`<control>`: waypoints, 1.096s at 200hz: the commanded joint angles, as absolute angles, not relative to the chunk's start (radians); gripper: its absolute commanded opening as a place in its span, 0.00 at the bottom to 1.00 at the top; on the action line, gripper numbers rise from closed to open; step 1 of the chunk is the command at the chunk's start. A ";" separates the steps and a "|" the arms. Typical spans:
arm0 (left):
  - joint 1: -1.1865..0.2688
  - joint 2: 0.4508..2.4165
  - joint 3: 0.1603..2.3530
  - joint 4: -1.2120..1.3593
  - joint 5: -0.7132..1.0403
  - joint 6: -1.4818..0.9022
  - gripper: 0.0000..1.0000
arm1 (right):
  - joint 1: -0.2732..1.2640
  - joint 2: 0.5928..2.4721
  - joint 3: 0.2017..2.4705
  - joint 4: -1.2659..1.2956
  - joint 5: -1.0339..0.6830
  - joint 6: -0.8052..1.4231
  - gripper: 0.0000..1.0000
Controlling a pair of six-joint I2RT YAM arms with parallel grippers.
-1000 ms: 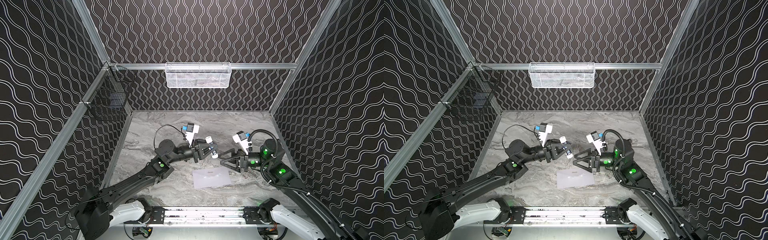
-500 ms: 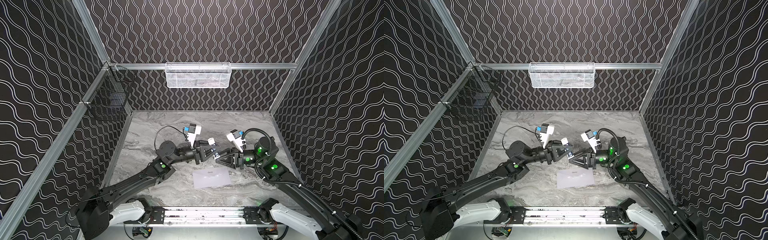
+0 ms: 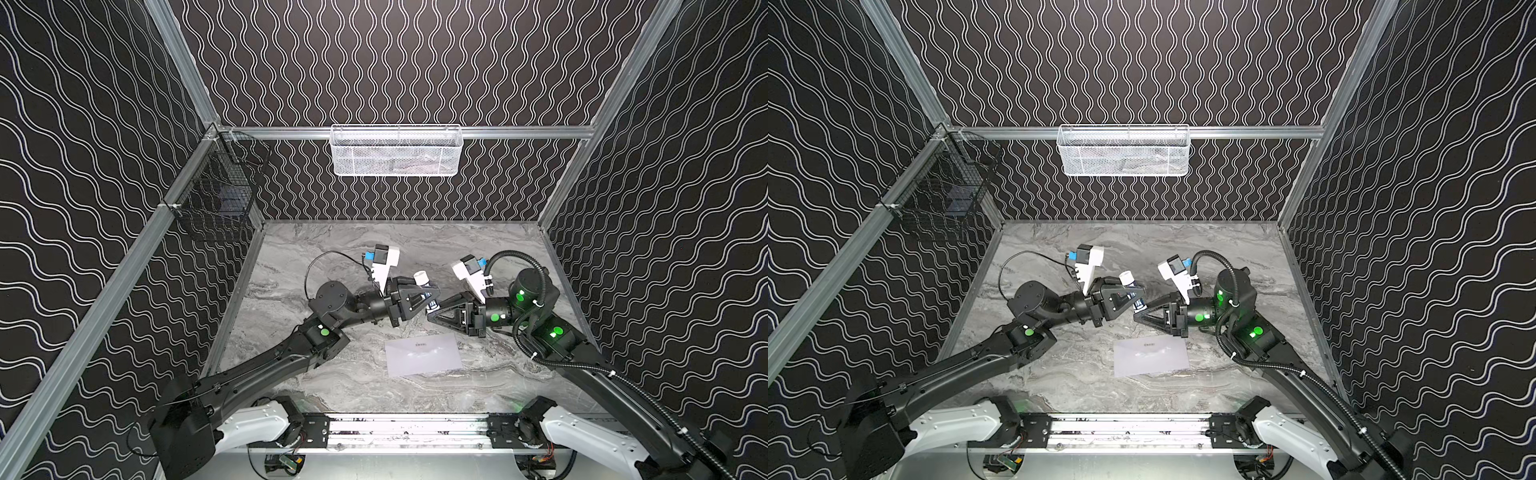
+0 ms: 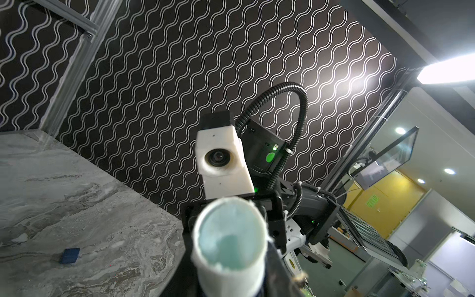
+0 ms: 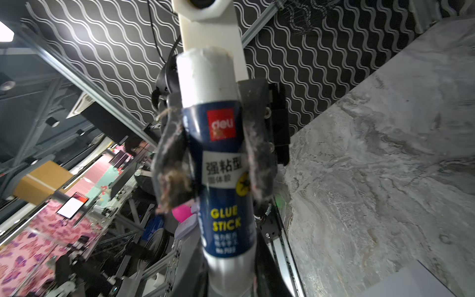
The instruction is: Place the letter into the envelope and seal it
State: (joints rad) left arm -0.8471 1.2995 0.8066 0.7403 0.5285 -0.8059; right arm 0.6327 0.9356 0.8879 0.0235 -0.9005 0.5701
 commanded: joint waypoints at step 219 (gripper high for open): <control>-0.877 1.284 0.814 0.523 0.533 -0.630 0.14 | 0.714 0.891 0.885 -0.100 -0.529 0.533 0.04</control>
